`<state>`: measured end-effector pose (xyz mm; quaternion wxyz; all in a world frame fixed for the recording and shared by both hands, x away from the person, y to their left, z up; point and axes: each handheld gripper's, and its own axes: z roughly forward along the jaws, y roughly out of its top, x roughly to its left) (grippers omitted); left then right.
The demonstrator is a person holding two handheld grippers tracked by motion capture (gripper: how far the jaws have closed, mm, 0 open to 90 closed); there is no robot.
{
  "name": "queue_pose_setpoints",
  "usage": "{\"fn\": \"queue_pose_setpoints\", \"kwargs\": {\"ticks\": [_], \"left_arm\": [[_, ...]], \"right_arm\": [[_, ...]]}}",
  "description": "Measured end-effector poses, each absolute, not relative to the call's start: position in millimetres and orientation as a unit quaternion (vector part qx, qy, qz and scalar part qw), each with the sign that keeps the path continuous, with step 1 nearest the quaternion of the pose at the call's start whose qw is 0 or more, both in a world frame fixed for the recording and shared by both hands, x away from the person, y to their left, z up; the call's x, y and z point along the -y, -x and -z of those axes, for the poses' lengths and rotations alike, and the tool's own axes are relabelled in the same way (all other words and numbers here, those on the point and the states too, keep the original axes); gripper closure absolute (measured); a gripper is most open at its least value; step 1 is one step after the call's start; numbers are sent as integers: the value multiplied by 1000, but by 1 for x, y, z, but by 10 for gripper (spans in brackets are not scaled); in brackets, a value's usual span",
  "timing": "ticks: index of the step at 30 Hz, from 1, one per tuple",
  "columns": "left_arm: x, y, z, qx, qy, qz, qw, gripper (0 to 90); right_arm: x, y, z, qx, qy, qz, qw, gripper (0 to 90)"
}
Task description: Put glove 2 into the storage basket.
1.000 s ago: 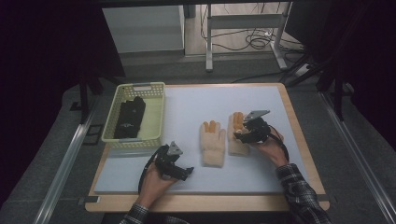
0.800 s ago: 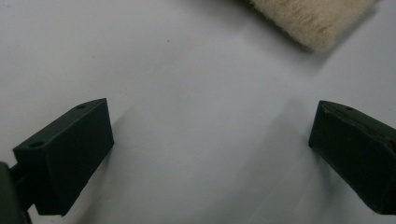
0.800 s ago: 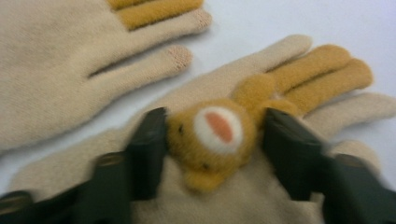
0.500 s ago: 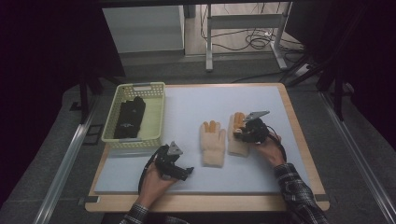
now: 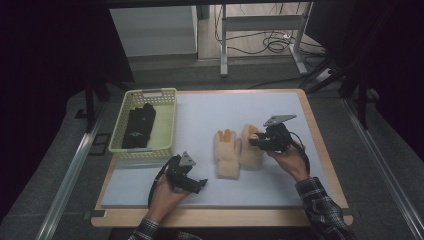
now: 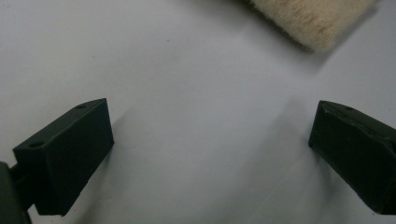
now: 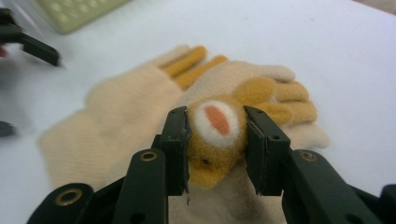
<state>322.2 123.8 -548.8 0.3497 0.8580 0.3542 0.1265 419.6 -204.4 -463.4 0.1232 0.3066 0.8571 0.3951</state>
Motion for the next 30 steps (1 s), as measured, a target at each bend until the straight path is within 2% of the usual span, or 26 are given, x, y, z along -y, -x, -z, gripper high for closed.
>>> {"fn": "queue_pose_setpoints", "kwargs": {"ticks": [13,21,26,30], "left_arm": [[-124,-322,549,-353,-859,-127,349,0],[-124,-322,549,-353,-859,-127,349,0],[-124,-322,549,-352,-860,-127,348,0],[-124,-322,549,-352,-859,-128,348,0]], "right_arm": [[160,-401,436,-867,-264,-412,92,618],[124,-406,463,-885,-246,-386,86,611],[117,-406,482,-890,-248,-373,80,597],[114,-405,492,-895,-244,-362,94,563]]}}
